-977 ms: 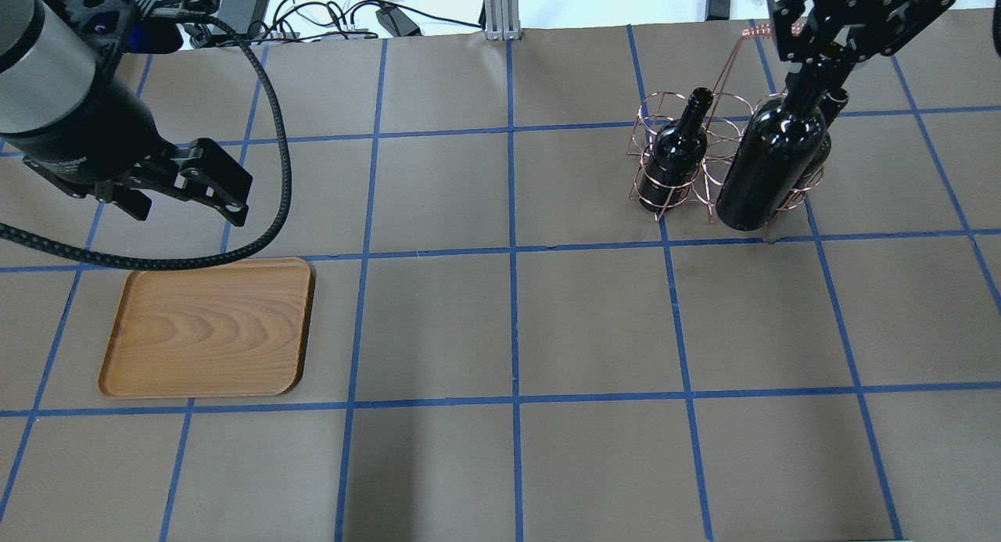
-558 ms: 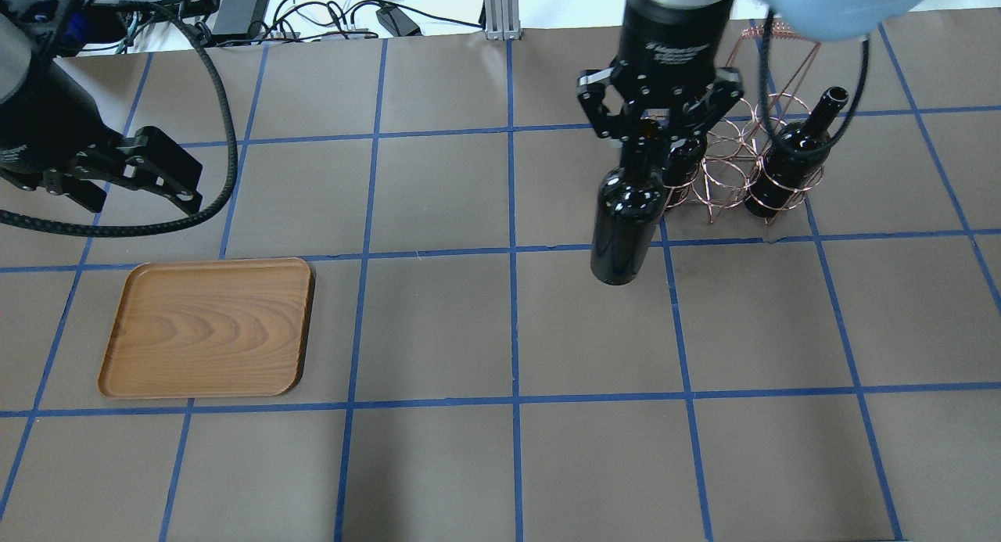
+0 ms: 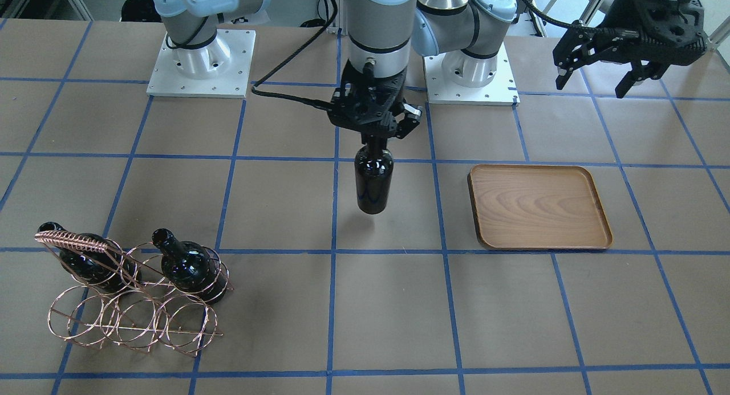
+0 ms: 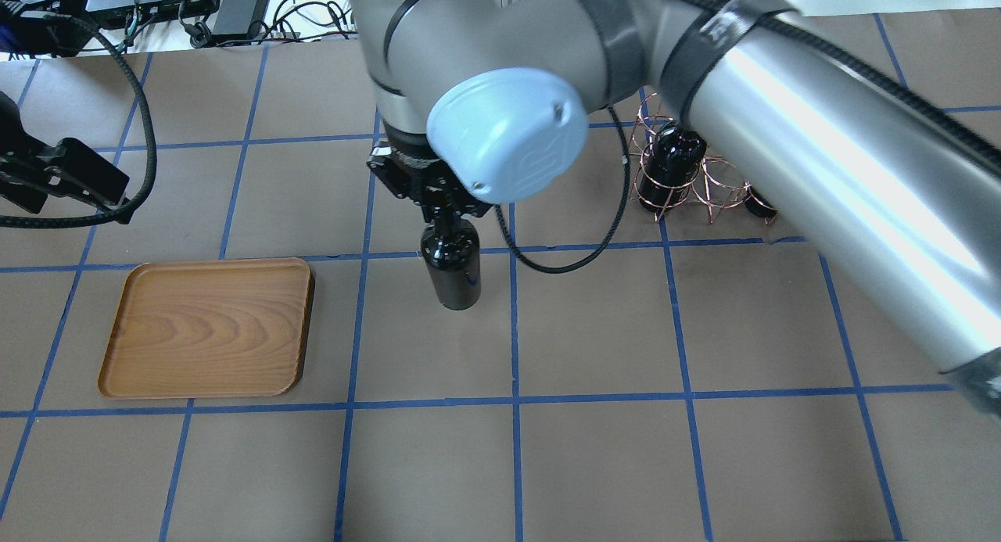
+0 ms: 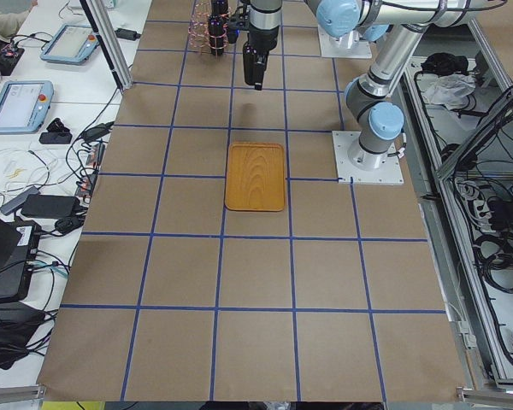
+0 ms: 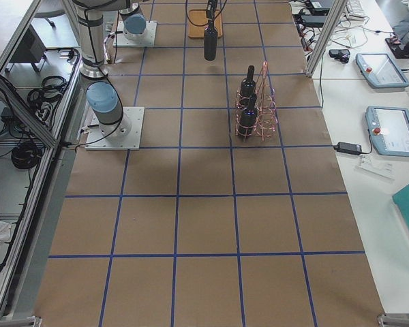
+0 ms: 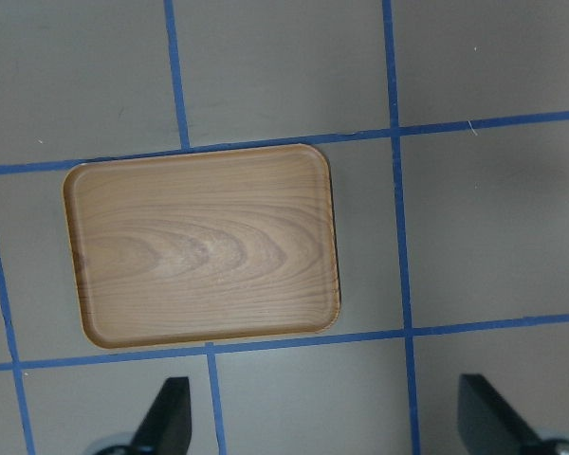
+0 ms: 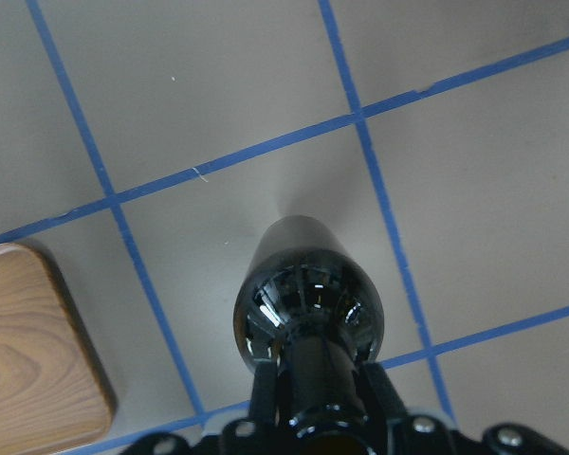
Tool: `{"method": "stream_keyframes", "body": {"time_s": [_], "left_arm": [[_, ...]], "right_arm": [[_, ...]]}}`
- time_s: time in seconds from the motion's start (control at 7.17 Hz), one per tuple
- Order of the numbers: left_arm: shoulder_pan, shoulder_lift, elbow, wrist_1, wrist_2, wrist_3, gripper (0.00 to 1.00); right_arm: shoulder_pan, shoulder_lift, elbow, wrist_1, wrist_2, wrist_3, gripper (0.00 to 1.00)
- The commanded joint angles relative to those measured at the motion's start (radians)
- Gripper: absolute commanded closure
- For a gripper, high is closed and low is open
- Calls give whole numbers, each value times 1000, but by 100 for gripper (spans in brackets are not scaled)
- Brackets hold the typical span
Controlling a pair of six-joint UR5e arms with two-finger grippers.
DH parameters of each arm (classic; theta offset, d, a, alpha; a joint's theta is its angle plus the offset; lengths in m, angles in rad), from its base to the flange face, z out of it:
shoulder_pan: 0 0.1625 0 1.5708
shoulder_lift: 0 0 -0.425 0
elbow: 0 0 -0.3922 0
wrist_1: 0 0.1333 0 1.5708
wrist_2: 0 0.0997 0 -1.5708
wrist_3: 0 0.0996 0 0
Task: Take wine from basket and place on tray
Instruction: 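Carry the bottle toward the wooden tray and the left gripper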
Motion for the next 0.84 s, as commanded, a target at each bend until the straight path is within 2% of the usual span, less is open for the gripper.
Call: {"method": "stream_keyframes", "body": {"time_s": [0.0, 0.28, 0.42, 0.56, 0.7], "left_arm": [[26, -1, -8, -21, 4, 80, 0], [32, -1, -8, -22, 5, 80, 0], [32, -1, -8, -22, 4, 80, 0], [32, -1, -7, -22, 4, 80, 0], [32, -3, -7, -19, -2, 80, 0]], "right_arm": [[78, 102, -80, -38, 10, 151, 96], [132, 162, -120, -38, -14, 213, 93], [134, 161, -122, -38, -14, 213, 79], [135, 162, -122, -39, -17, 225, 1], [135, 162, -122, -39, -5, 240, 0]]}}
